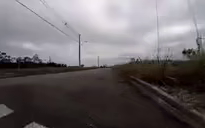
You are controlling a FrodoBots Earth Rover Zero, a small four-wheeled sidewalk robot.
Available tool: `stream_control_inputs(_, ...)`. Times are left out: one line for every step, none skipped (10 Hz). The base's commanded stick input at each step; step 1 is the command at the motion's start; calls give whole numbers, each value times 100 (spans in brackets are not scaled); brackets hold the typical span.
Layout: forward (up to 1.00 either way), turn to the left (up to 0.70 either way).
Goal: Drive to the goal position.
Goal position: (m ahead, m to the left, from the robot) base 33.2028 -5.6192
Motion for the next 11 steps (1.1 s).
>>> stream_control_inputs(70,0)
stream_control_inputs(70,0)
stream_control_inputs(70,0)
stream_control_inputs(70,0)
stream_control_inputs(70,0)
stream_control_inputs(70,0)
stream_control_inputs(70,0)
stream_control_inputs(70,0)
stream_control_inputs(70,0)
stream_control_inputs(70,0)
stream_control_inputs(70,0)
